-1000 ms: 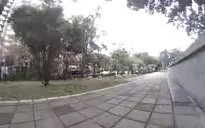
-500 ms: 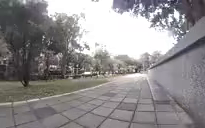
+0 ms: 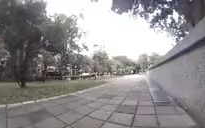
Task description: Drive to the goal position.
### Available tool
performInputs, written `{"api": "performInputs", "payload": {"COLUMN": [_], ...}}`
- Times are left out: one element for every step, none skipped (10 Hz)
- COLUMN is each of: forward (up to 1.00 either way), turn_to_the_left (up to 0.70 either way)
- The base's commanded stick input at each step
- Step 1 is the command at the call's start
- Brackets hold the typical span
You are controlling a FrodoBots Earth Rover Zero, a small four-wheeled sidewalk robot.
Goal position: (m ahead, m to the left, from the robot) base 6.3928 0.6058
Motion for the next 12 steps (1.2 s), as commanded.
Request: {"api": "performInputs", "payload": {"forward": [0.7, 0.7, 0.7, 0.7, 0.7, 0.7, 0.7, 0.7, 0.7, 0.7, 0.7, 0.7], "turn_to_the_left": [0.0, 0.0, 0.0, 0.0, -0.02, -0.11, -0.14, -0.14, -0.14, -0.14, -0.14, -0.14]}}
